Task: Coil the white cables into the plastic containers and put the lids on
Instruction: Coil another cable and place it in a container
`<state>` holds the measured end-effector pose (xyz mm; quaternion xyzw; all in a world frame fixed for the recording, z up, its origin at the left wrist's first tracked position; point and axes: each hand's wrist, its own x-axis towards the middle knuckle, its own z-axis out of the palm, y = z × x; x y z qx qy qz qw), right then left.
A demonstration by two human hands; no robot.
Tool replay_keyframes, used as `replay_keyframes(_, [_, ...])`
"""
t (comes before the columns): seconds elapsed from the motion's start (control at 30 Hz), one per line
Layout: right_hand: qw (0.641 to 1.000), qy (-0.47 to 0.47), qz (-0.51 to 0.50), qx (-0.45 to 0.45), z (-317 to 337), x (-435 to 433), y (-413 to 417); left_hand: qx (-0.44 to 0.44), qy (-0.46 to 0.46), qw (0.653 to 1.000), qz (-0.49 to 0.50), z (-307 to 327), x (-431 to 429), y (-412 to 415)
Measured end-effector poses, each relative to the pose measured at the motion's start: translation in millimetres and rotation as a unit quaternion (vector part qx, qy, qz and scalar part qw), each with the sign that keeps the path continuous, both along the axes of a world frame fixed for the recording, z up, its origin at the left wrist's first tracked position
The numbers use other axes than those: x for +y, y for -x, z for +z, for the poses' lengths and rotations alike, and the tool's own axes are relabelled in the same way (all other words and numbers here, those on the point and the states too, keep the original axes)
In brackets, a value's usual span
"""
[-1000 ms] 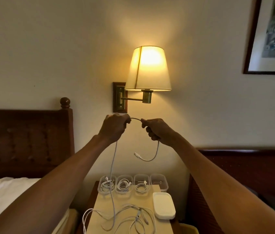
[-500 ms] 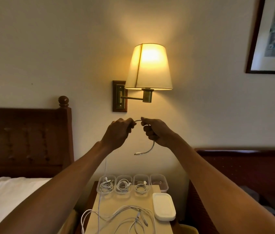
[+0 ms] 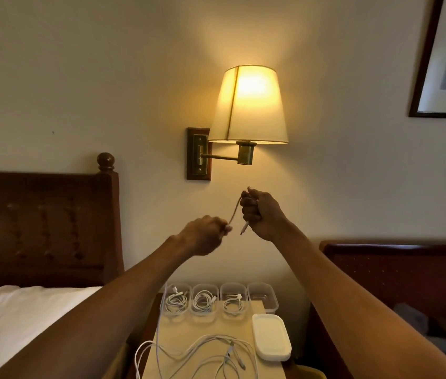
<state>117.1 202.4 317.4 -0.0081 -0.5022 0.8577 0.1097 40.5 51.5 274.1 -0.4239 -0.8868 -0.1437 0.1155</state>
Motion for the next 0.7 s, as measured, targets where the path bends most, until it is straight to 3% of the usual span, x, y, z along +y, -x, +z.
replay_keyframes(0.13, [0.997, 0.006, -0.08, 0.012, -14, 2, 10, -0.022, 0.038, 0.998, -0.055, -3, 11, -23])
replay_keyframes(0.23, [0.992, -0.053, -0.111, 0.013, -25, 5, 12, -0.04, 0.055, 0.995, -0.07, 8, 7, -33])
replay_keyframes(0.33, [0.987, -0.124, -0.096, 0.028, -29, 6, 13, -0.044, 0.029, 0.994, -0.093, 20, -1, -37])
replay_keyframes(0.57, [0.994, -0.063, -0.08, 0.036, -26, -5, 27, -0.056, 0.066, 0.992, -0.095, 37, -10, -38])
replay_keyframes(0.7, [0.983, -0.171, -0.06, 0.018, -28, -7, 21, -0.056, 0.037, 0.991, -0.115, 49, -16, -34])
